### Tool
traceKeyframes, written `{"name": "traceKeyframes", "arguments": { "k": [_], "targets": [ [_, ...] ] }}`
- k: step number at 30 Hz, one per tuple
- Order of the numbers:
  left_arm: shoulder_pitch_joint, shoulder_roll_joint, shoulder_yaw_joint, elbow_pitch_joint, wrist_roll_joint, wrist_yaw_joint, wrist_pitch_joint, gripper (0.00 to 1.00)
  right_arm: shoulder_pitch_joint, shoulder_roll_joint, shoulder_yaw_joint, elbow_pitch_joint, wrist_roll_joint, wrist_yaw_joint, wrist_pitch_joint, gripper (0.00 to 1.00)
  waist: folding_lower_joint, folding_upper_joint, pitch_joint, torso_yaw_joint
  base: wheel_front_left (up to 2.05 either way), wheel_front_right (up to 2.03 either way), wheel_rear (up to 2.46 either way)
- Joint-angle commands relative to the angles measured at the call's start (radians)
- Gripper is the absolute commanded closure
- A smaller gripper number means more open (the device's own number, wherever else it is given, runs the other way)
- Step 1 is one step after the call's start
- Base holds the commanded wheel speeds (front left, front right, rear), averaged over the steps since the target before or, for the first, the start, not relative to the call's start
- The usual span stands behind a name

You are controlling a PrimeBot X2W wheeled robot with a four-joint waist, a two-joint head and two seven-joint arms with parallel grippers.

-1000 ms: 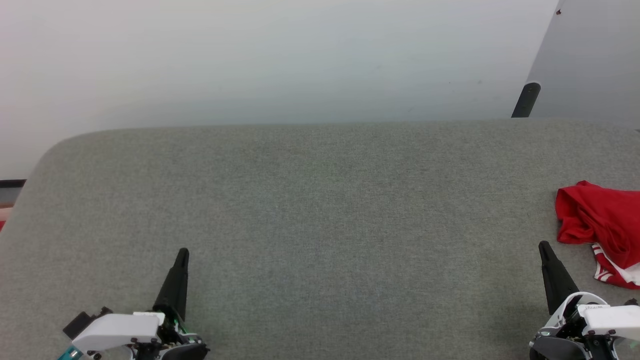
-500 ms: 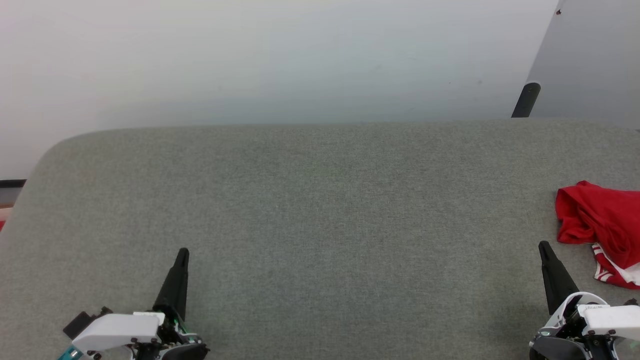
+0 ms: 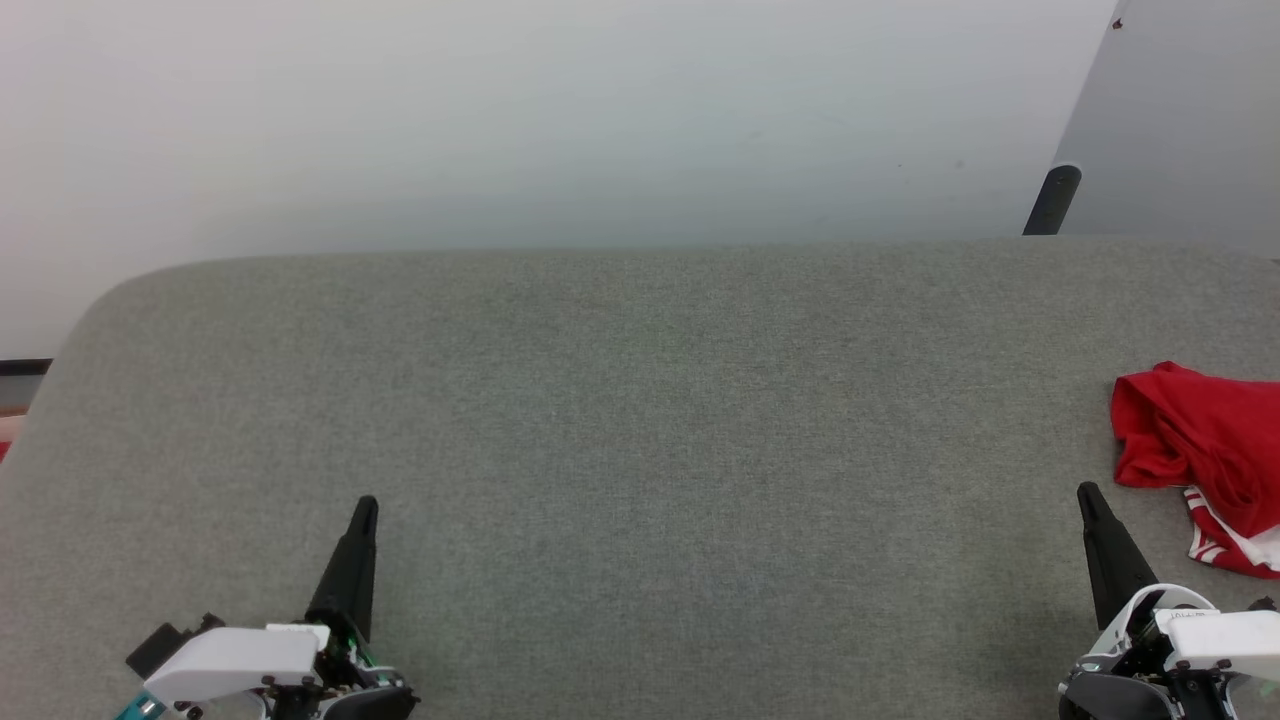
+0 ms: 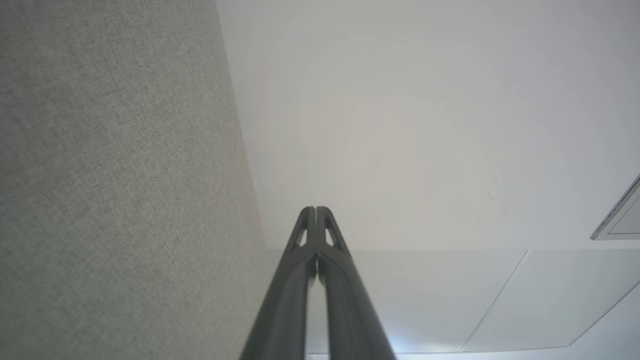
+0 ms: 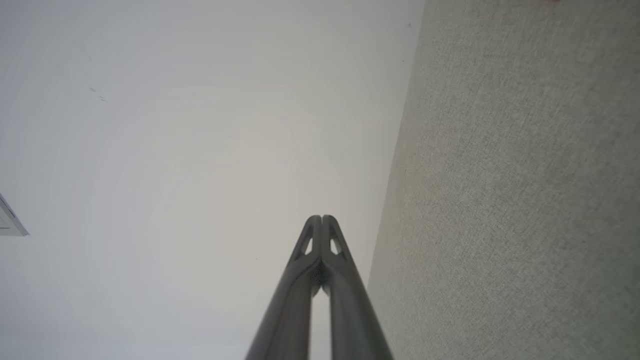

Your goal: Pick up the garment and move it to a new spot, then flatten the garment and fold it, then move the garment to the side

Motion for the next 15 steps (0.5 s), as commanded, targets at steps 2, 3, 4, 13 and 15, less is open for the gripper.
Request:
{"name": "traceKeyframes", "arguments": {
  "k": [2,3,4,13,15],
  "targets": [
    [-0.01,0.0,0.002,0.001,-0.003,-0.006,0.001,1.0,-0.002,0.003,0.0,0.0,0.005,0.0,0.0,1.0,0.0,-0.0001,0.0,0.0,0.0,0.0,0.0],
    [-0.01,0.0,0.002,0.001,-0.003,-0.006,0.001,1.0,-0.002,0.003,0.0,0.0,0.005,0.0,0.0,1.0,0.0,-0.0001,0.0,0.0,0.0,0.0,0.0],
    [-0.01,0.0,0.002,0.001,-0.003,-0.006,0.001,1.0,-0.002,0.003,0.0,0.0,0.005,0.0,0.0,1.0,0.0,-0.0001,0.0,0.0,0.0,0.0,0.0],
    [-0.01,0.0,0.002,0.001,-0.003,-0.006,0.001,1.0,-0.002,0.003,0.001,0.0,0.005,0.0,0.0,1.0,0.0,-0.0001,0.0,0.0,0.0,0.0,0.0],
    [-0.01,0.0,0.002,0.001,-0.003,-0.006,0.001,1.0,-0.002,0.003,0.001,0.0,0.005,0.0,0.0,1.0,0.0,-0.0001,0.0,0.0,0.0,0.0,0.0]
  ]
}}
